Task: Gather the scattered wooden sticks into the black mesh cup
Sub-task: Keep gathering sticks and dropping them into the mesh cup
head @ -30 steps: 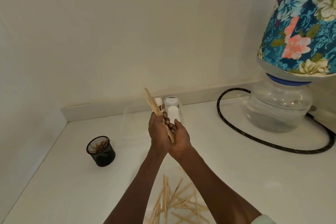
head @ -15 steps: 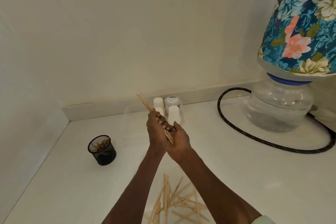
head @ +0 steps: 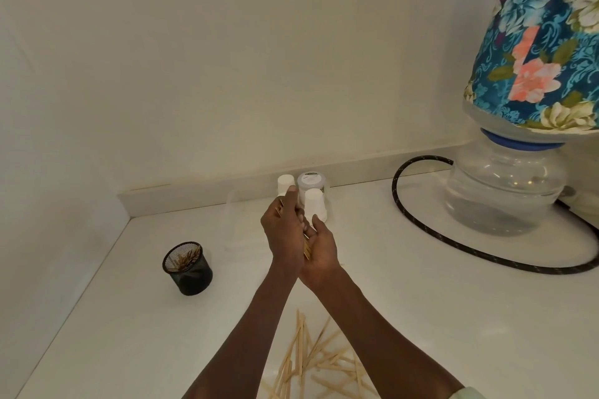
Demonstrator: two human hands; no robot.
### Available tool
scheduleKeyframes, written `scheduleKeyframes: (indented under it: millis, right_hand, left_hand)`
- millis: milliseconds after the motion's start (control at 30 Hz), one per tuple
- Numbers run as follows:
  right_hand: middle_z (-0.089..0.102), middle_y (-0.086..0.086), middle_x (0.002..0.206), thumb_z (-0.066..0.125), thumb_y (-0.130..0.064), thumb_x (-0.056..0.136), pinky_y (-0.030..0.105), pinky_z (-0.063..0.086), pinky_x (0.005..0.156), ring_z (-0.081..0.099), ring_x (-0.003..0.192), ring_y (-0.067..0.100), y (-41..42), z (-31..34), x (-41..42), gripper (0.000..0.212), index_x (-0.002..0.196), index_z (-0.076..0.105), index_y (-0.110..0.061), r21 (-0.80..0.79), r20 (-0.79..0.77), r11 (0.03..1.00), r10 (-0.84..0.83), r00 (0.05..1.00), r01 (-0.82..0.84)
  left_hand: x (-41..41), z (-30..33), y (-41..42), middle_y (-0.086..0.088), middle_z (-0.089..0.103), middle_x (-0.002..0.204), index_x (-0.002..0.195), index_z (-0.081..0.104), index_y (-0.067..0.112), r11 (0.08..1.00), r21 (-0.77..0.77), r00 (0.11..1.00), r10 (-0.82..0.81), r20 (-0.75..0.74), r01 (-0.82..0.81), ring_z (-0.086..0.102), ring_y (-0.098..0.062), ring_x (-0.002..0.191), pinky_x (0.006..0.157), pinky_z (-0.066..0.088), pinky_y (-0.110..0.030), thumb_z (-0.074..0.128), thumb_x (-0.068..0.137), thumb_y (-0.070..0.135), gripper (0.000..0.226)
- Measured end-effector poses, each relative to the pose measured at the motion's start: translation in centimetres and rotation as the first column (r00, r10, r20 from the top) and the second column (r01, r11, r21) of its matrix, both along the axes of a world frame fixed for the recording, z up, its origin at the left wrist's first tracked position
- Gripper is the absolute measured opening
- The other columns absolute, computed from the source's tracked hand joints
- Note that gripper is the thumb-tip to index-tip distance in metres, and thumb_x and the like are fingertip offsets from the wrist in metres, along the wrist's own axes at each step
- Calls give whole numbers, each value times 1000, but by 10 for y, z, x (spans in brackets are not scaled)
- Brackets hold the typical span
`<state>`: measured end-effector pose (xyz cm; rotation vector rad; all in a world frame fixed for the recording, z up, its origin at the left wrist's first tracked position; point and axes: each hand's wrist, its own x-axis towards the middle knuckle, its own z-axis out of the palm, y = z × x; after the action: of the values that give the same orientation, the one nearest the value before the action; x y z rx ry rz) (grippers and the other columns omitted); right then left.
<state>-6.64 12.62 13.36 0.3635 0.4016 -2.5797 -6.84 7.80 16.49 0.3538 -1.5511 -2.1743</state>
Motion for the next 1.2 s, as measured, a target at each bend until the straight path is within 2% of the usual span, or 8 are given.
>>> scheduleKeyframes:
  millis: [167, 300, 433, 567, 667, 933, 1100, 1200]
  right_hand:
    - [72, 6, 89, 41, -39, 101, 33, 57, 79, 74, 87, 22, -2, 2, 1, 41, 101, 68, -8, -71, -50, 997, 17, 999, -21]
    - [73, 13, 111, 39, -44, 99, 35, 60, 77, 73, 98, 28, 1, 2, 0, 54, 104, 76, -6, -23, -94, 998, 57, 994, -59]
    - [65, 17, 126, 40, -50, 99, 43, 54, 90, 63, 116, 33, 1, -7, 1, 56, 128, 60, -6, 42, -46, 998, 52, 998, -50]
    - [63, 13, 129, 40, -53, 98, 41, 45, 102, 61, 117, 29, 0, -4, 3, 60, 139, 52, -10, -3, -38, 998, 69, 997, -69]
    - [58, 8, 138, 41, -54, 96, 38, 44, 106, 56, 128, 25, -3, 4, 3, 59, 135, 56, -13, -21, -71, 995, 93, 993, -95]
    - [57, 15, 138, 38, -58, 96, 42, 49, 95, 56, 125, 32, -3, -4, 8, 63, 133, 55, -10, 54, -60, 991, 124, 990, -121]
    - [53, 6, 119, 48, -55, 92, 35, 27, 119, 48, 130, 22, -10, 12, 7, 48, 118, 55, -15, 52, -39, 996, 77, 996, -74]
    - [54, 5, 126, 45, -53, 95, 36, 27, 119, 45, 137, 23, -15, 15, 8, 55, 129, 60, -14, 91, -64, 992, 91, 994, -85]
  left_hand:
    - [0, -4, 2, -2, 43, 48, 51, 48, 18, 999, -48, 999, -18, 50, 20, 39, -18, 44, 52, 38, -31, 70, 73, 51, 45]
    - [-1, -3, 1, 1, 40, 48, 56, 47, 17, 1000, -21, 995, 20, 94, -18, 38, -18, 44, 52, 36, -31, 70, 70, 56, 48]
    - [-6, 2, -3, 1, 43, 45, 45, 45, 21, 996, -44, 990, 88, 106, -84, 40, -18, 42, 50, 36, -31, 66, 71, 56, 48]
    - [-6, -1, -6, -3, 49, 48, 51, 53, 18, 997, -71, 997, 34, 76, -28, 43, -18, 42, 47, 40, -28, 69, 74, 47, 40]
    - [-4, -8, -7, -1, 56, 54, 62, 60, 15, 991, -129, 995, 30, 93, -17, 52, -16, 48, 56, 46, -31, 68, 75, 45, 34]
    - [-6, -6, -12, 2, 51, 46, 51, 52, 17, 988, -140, 987, 79, 137, -60, 49, -17, 45, 58, 41, -33, 63, 81, 46, 43]
    - [0, -15, -16, 4, 49, 46, 48, 52, 19, 981, -189, 985, -15, 173, 49, 48, -15, 45, 58, 42, -32, 67, 79, 43, 42]
    - [1, -16, -18, 5, 49, 48, 51, 56, 18, 973, -210, 973, -48, 225, 97, 52, -18, 53, 62, 46, -37, 67, 73, 48, 39]
